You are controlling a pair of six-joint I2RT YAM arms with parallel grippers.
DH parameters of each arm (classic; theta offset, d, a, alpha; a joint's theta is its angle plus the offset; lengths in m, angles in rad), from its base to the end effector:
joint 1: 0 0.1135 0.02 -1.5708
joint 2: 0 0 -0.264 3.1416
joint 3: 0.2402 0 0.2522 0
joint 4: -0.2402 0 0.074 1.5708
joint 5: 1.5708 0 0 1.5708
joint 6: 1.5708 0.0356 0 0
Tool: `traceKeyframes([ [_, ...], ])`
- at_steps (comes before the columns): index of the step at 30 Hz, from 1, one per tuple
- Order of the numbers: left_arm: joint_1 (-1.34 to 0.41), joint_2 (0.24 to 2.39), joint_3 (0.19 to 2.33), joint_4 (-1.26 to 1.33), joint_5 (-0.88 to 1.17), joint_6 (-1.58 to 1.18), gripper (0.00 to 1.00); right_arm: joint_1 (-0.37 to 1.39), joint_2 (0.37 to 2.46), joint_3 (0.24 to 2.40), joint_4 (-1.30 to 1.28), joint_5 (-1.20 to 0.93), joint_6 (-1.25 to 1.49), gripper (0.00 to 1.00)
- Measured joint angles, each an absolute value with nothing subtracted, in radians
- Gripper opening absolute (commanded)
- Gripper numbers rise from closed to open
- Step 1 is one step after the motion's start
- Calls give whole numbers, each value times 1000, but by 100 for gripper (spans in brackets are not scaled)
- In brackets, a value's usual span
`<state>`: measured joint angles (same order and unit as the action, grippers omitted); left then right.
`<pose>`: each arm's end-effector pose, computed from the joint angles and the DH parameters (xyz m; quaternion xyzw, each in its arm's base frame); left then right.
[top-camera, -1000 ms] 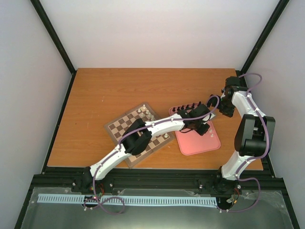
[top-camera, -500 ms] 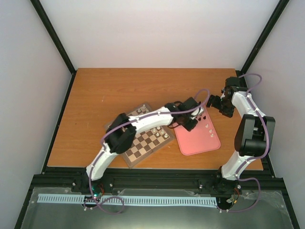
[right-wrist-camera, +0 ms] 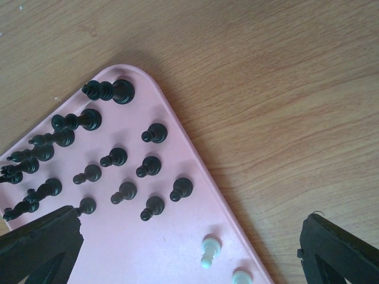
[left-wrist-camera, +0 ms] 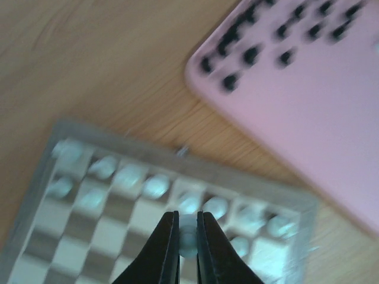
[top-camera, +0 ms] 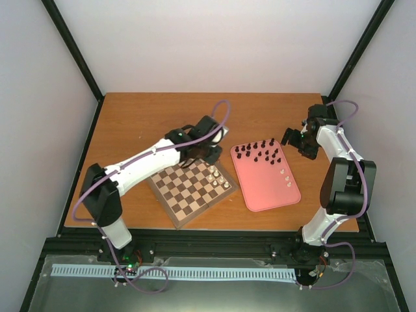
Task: Set up the chess pieces on the board
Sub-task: Place the chess piece on the chessboard.
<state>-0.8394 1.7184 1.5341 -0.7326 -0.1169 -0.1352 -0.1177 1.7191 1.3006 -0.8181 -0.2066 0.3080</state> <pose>0.2550 -0.2779 0.3019 0.3084 0.8939 -0.1012 0.3092 0.3414 -0.0330 0.2271 0.1904 0.9623 0.1169 0.1550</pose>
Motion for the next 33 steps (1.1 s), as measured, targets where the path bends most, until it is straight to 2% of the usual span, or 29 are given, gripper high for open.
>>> traceKeyframes([
  [5, -731, 1630, 1363, -767, -173, -143, 1, -118, 1709, 1298, -817, -218, 311, 100],
  [12, -669, 1602, 1261, -760, -209, -143, 1, -118, 1698, 1284, -815, -220, 311, 100],
  [33, -666, 1819, 1312, -702, -199, -142, 1, -118, 1691, 1259, -815, -219, 310, 100],
])
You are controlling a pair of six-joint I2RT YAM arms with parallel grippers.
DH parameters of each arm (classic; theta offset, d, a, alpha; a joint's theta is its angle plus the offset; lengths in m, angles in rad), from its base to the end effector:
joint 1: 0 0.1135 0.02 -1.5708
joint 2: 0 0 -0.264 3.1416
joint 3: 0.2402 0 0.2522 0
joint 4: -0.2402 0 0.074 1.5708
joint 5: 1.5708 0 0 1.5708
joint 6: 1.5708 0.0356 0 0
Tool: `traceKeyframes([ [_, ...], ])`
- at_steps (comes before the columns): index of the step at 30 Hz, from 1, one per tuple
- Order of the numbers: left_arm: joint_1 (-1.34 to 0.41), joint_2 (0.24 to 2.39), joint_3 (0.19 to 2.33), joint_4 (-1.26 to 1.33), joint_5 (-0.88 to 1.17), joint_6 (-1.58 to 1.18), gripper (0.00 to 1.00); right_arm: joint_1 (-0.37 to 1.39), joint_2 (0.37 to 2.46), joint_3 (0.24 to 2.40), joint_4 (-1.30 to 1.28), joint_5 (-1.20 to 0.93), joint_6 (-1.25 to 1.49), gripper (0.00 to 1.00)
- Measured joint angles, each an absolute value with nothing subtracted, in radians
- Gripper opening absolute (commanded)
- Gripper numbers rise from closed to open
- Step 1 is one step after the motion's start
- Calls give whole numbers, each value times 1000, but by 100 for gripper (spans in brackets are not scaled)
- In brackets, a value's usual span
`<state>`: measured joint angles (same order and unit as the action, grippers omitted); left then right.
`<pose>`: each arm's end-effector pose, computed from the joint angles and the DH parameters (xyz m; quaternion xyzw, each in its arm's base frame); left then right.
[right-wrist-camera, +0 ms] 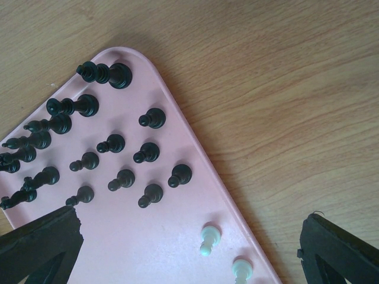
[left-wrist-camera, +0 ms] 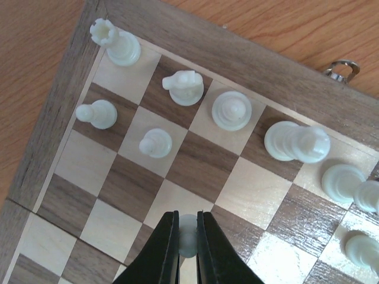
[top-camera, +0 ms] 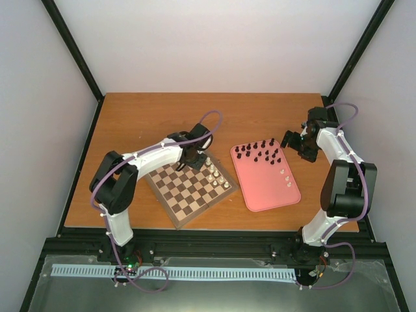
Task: Set up the chess pieces on the board
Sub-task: Place the chess piece on the chessboard.
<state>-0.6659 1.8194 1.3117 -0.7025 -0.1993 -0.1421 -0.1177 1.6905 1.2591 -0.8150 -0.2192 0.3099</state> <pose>0.2926 -0.2209 0.2008 0.2362 0.9501 0.0198 0.2025 0.3324 -0.0315 0.2246 0.1909 0.9624 0.1228 0.1494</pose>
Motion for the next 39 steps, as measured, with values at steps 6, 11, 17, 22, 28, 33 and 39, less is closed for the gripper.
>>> traceKeyframes([
  [6, -664, 1850, 1332, -694, -191, -142, 1, -118, 1691, 1259, -815, -219, 310, 100],
  [11, -662, 1878, 1338, -680, -190, -142, 1, -118, 1691, 1259, -815, -219, 310, 100],
  [17, -662, 1897, 1351, -672, -189, -142, 1, -118, 1691, 1259, -815, -218, 310, 100],
  [22, -659, 1912, 1366, -665, -186, -142, 3, -118, 1691, 1259, -815, -218, 310, 100],
  [28, -656, 1926, 1368, -662, -184, -142, 4, -118, 1691, 1259, -815, -218, 310, 100],
  [33, -654, 1931, 1370, -662, -178, -142, 6, -118, 1691, 1259, -815, -218, 310, 100],
  [39, -651, 1931, 1375, -662, -171, -142, 8, -118, 1696, 1259, -815, -218, 310, 100],
])
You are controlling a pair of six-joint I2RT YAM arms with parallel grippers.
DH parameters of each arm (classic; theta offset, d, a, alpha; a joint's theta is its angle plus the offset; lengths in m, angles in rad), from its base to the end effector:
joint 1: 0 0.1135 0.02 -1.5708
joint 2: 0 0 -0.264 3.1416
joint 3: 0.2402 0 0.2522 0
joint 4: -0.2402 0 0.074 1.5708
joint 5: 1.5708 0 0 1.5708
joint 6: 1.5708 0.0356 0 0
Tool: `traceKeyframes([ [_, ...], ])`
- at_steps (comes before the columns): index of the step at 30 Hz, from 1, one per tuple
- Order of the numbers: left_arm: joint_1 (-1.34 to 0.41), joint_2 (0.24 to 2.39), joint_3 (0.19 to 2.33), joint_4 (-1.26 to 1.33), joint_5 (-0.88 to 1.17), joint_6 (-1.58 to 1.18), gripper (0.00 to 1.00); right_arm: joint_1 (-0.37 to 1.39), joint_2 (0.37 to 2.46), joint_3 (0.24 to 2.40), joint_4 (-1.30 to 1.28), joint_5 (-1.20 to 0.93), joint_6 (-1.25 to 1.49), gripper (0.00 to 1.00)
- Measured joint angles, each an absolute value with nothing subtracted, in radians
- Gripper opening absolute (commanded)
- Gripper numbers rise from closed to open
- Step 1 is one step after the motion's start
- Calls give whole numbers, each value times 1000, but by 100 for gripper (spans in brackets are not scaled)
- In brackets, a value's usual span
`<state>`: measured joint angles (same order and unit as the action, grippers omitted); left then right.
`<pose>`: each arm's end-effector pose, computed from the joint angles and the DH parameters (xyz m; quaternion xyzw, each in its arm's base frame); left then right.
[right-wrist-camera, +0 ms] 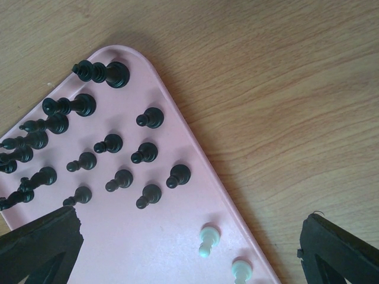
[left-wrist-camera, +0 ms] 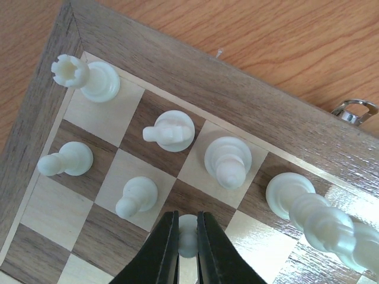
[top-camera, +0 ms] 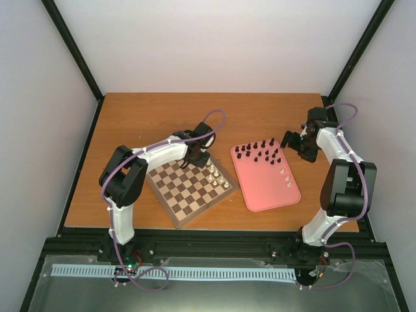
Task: Set up the chess pieces on the board
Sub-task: Place the chess piece on the chessboard.
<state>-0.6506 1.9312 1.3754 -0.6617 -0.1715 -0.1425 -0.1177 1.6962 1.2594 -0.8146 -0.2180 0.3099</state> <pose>0.3145 -0.2317 0.1799 0.2319 0.9531 0.0101 0.1941 0.3331 -0.0316 0.2229 0.1913 0.9627 0.1221 0.1470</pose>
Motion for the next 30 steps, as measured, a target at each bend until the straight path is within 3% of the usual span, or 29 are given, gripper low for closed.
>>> traceKeyframes([
  [30, -651, 1931, 1375, -659, -168, -142, 15, -118, 1702, 1259, -814, -218, 303, 100],
])
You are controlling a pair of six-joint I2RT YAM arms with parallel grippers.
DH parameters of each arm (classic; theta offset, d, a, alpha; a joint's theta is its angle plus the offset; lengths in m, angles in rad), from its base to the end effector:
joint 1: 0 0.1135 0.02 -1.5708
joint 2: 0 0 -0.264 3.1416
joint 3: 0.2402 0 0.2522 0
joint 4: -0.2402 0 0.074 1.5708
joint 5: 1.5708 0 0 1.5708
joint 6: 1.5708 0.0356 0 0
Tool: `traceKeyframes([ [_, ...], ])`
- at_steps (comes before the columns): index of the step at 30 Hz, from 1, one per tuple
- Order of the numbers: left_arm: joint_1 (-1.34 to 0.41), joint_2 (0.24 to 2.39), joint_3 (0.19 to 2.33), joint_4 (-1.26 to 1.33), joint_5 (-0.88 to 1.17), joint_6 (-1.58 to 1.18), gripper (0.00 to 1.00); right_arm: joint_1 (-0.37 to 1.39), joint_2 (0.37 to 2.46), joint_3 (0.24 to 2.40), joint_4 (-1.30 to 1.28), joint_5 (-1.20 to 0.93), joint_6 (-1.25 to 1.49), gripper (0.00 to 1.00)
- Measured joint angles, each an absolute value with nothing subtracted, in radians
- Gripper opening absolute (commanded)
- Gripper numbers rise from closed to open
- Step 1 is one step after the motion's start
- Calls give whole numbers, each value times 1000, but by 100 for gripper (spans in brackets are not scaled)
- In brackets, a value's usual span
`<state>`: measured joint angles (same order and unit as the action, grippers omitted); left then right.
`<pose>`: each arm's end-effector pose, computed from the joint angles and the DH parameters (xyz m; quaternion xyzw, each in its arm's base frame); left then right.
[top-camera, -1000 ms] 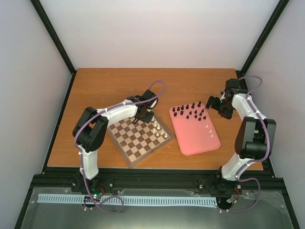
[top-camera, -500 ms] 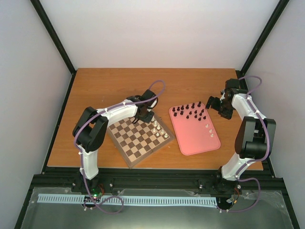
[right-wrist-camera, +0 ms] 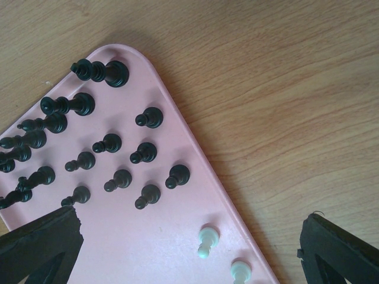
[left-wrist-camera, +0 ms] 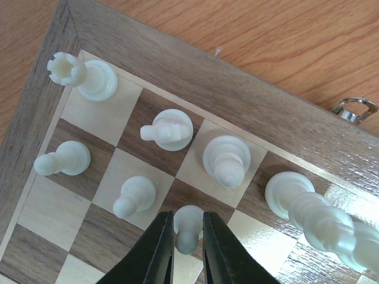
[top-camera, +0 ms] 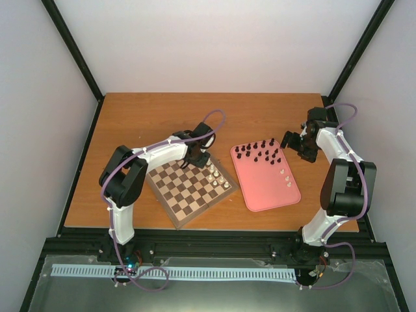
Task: Set up the chess pieces on the board
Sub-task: Place the chess piece on the chessboard.
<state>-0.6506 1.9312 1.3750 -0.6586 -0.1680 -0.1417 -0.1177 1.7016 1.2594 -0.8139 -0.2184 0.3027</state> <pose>0.3146 -0.2320 0.1799 0.2325 0.9529 0.0081 0.1946 0.3338 -0.0317 0.2212 0.1882 0.9637 0.1216 0.1452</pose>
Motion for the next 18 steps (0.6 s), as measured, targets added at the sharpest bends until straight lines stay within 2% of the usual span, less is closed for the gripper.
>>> traceKeyframes([
  [15, -650, 1928, 1364, -659, -168, -142, 16, -118, 1702, 1259, -811, -220, 303, 100],
  [18, -650, 1915, 1361, -664, -168, -142, 20, -118, 1702, 1259, -811, -221, 303, 100],
])
